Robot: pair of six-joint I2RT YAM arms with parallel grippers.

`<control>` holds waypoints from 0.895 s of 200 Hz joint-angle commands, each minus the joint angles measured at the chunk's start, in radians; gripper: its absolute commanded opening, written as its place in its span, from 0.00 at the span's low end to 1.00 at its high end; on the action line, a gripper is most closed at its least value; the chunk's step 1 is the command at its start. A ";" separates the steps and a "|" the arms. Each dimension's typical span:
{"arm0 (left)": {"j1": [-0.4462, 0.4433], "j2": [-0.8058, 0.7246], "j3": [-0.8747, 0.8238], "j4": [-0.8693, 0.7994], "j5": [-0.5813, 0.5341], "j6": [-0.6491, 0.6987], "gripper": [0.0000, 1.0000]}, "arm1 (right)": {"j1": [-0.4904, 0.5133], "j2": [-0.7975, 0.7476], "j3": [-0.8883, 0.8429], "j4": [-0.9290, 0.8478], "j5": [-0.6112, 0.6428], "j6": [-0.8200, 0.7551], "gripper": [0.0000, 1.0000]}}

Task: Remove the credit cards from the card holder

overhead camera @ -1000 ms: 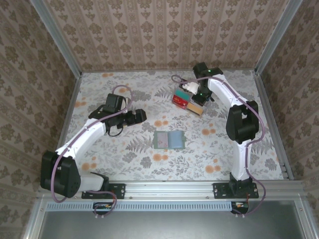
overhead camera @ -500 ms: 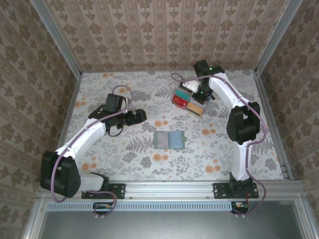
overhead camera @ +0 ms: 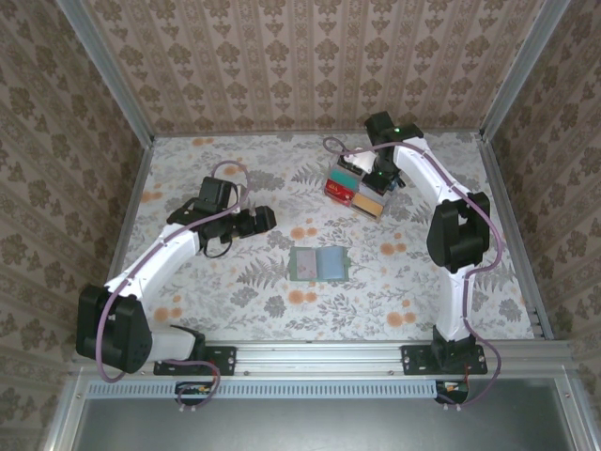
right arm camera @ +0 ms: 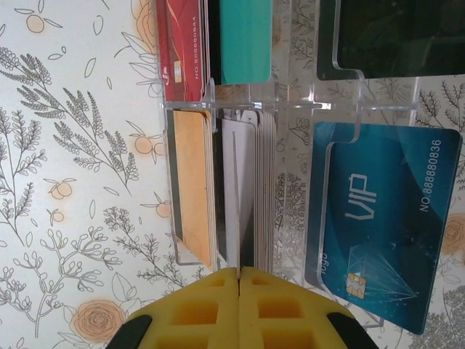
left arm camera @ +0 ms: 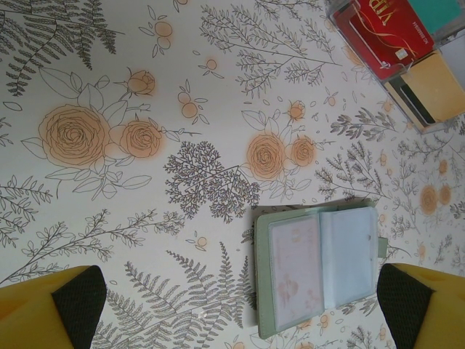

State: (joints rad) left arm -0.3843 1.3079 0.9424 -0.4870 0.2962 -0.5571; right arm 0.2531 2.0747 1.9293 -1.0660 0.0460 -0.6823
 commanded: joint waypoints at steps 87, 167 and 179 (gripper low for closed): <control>0.006 0.007 -0.004 -0.011 0.021 -0.010 1.00 | 0.013 0.052 -0.027 -0.004 -0.012 -0.040 0.16; 0.006 -0.001 -0.016 -0.016 0.020 -0.008 1.00 | 0.037 0.084 -0.033 0.053 0.063 0.002 0.17; 0.005 -0.001 -0.017 -0.015 0.020 -0.008 1.00 | 0.038 0.079 -0.033 0.057 0.076 0.007 0.16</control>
State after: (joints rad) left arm -0.3843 1.3136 0.9417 -0.4873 0.3069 -0.5568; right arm 0.2836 2.1502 1.8977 -1.0225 0.0765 -0.6987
